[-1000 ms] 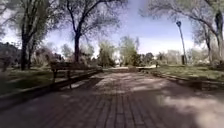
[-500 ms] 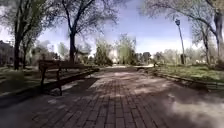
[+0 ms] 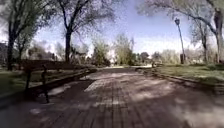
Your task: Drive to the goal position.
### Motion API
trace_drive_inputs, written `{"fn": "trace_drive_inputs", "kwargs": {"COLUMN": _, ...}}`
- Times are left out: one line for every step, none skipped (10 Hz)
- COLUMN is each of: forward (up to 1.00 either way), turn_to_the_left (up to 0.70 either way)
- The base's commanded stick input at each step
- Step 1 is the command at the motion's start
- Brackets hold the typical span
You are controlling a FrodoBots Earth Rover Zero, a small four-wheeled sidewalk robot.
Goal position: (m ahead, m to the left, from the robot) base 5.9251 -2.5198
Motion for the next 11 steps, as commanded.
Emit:
{"fn": "trace_drive_inputs", "kwargs": {"forward": 0.7, "turn_to_the_left": 0.0}}
{"fn": "trace_drive_inputs", "kwargs": {"forward": 0.7, "turn_to_the_left": 0.0}}
{"fn": "trace_drive_inputs", "kwargs": {"forward": 0.7, "turn_to_the_left": 0.0}}
{"fn": "trace_drive_inputs", "kwargs": {"forward": 0.7, "turn_to_the_left": 0.0}}
{"fn": "trace_drive_inputs", "kwargs": {"forward": 0.7, "turn_to_the_left": 0.0}}
{"fn": "trace_drive_inputs", "kwargs": {"forward": 0.7, "turn_to_the_left": 0.0}}
{"fn": "trace_drive_inputs", "kwargs": {"forward": 0.7, "turn_to_the_left": 0.0}}
{"fn": "trace_drive_inputs", "kwargs": {"forward": 0.7, "turn_to_the_left": 0.0}}
{"fn": "trace_drive_inputs", "kwargs": {"forward": 0.7, "turn_to_the_left": 0.0}}
{"fn": "trace_drive_inputs", "kwargs": {"forward": 0.7, "turn_to_the_left": 0.0}}
{"fn": "trace_drive_inputs", "kwargs": {"forward": 0.7, "turn_to_the_left": 0.0}}
